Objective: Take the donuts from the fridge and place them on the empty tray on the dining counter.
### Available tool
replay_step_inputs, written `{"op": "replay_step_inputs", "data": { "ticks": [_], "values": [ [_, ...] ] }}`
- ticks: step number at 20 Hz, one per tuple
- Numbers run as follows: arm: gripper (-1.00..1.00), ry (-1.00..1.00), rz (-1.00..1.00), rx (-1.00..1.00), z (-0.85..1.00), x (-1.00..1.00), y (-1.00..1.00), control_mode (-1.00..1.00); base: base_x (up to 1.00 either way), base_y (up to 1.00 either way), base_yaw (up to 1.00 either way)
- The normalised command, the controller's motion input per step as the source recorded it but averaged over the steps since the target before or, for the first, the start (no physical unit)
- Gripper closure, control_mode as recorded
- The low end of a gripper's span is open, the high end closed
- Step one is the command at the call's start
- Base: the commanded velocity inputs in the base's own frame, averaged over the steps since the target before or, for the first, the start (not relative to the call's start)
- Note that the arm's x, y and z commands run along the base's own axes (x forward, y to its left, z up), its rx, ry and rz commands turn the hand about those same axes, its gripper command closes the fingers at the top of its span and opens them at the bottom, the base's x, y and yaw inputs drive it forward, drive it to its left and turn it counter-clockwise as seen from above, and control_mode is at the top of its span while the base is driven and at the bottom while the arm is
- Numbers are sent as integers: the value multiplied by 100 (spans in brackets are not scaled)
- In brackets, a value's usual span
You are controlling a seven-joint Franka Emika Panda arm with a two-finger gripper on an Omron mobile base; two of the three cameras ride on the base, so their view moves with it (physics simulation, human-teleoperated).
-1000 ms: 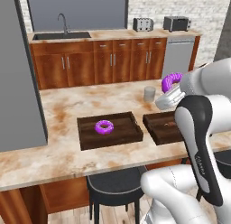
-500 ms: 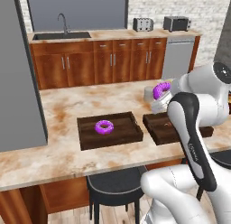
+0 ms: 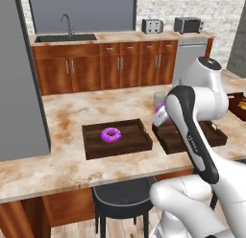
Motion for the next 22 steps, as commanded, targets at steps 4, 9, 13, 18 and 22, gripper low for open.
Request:
{"op": "replay_step_inputs", "data": {
  "ticks": [4, 9, 13, 18, 22],
  "values": [
    [100, 19, 0, 0, -29, 1, 20, -100, 0, 0, 0],
    [100, 4, 0, 0, -29, 11, 9, -100, 0, 0, 0],
    [100, 0, 0, 0, -22, 32, 0, -100, 0, 0, 0],
    [100, 0, 0, 0, -31, 48, 0, -100, 0, 0, 0],
    [100, 2, 0, 0, -37, 43, 4, -100, 0, 0, 0]
  ]
}}
